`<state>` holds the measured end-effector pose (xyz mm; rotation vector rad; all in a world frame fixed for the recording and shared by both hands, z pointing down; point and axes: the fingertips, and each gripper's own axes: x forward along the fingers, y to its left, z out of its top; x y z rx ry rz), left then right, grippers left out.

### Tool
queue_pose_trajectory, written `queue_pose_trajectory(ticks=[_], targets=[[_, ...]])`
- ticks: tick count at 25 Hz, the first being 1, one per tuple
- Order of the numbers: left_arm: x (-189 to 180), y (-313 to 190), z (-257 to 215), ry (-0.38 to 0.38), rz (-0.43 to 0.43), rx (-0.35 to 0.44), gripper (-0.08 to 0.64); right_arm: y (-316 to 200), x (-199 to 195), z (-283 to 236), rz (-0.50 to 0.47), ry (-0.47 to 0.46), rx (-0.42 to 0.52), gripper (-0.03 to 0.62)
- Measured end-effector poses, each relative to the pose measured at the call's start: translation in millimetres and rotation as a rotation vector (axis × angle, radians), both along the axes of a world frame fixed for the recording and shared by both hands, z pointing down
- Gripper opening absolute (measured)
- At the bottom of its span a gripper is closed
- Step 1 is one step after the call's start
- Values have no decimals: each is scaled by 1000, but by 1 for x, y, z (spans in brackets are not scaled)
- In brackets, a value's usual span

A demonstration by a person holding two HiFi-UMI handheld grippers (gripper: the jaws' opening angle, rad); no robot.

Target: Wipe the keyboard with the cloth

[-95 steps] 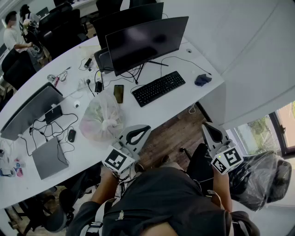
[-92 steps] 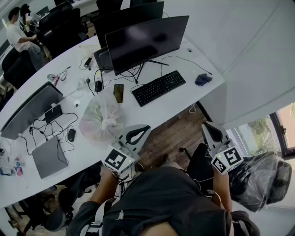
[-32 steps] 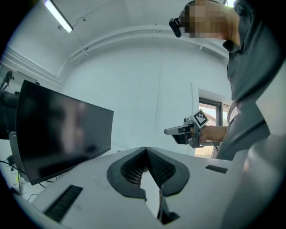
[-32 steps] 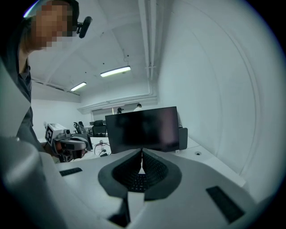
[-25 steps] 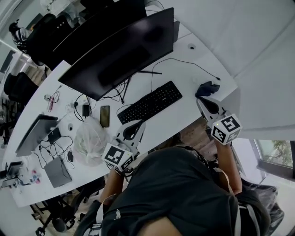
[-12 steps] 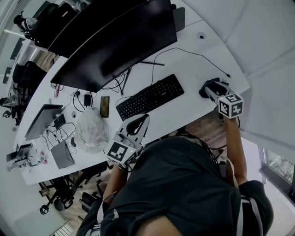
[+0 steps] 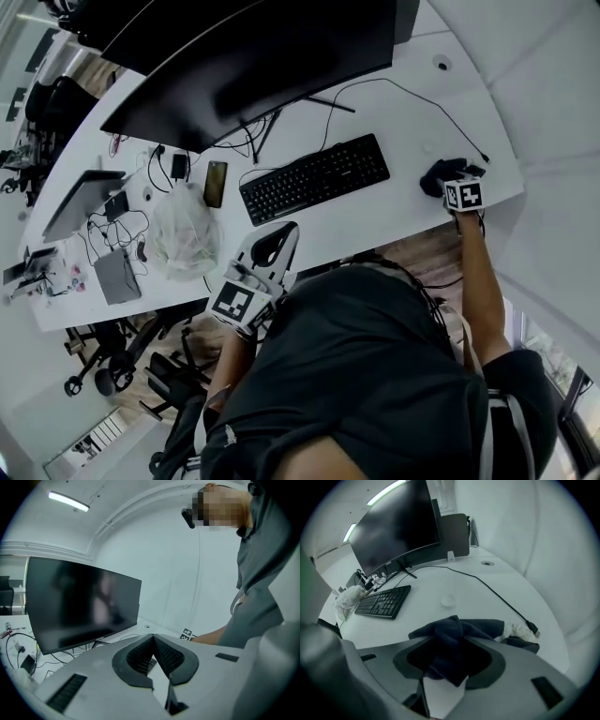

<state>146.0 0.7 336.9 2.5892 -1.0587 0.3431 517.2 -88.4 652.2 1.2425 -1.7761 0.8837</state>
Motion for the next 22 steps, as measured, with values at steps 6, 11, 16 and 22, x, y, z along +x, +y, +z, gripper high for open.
queue_pose_trajectory(ticks=[6, 11, 16, 22], targets=[[-32, -7, 5, -13, -66, -25, 2, -28, -77, -62, -127, -78, 145, 51], [-49, -7, 8, -32, -85, -46, 2, -67, -209, -50, -405, -80, 195, 52], [-55, -10, 6, -41, -96, -44, 2, -29, -317, -18, -654, -75, 69, 51], [-58, -13, 11, -36, -102, -60, 2, -32, -299, -25, -608, -47, 150, 52]])
